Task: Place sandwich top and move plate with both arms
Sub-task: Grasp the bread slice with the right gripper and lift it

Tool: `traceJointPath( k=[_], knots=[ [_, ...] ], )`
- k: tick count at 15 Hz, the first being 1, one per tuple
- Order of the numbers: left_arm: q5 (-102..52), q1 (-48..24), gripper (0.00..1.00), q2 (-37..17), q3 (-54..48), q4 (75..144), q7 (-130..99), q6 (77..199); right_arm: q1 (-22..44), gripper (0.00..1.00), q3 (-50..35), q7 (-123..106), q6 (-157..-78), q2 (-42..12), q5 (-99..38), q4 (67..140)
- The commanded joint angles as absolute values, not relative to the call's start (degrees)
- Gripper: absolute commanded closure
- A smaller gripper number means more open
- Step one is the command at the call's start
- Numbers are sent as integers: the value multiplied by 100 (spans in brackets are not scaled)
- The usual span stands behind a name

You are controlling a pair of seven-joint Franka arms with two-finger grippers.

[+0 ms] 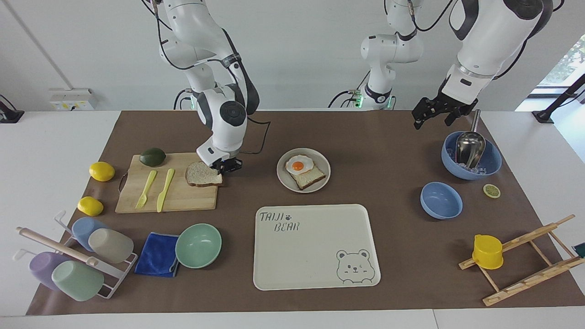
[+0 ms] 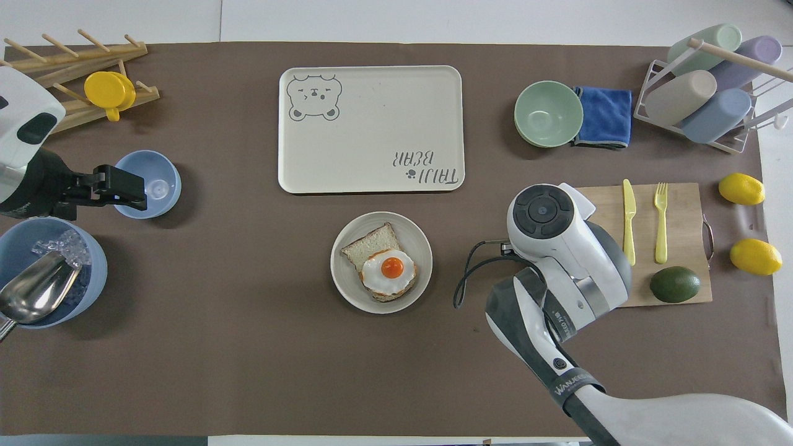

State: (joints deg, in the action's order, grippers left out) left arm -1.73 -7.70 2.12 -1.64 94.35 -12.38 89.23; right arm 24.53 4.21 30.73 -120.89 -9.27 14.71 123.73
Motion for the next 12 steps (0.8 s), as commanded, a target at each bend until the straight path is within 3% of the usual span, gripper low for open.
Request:
traceJointPath(
  k=[1,8,12],
  knots=[
    [-246,-730,0,395,-158,9677,-1187,9079,2364,100,422,2699,-11867,-844,1512,12235],
    [-237,-729,0,387,-158,9686,-1187,9088,2504,100,387,2522,-10330,-888,1503,10945],
    [-246,-721,0,396,-158,9686,-1178,9097,3048,100,369,2645,-9529,-1036,1468,10136]
  ],
)
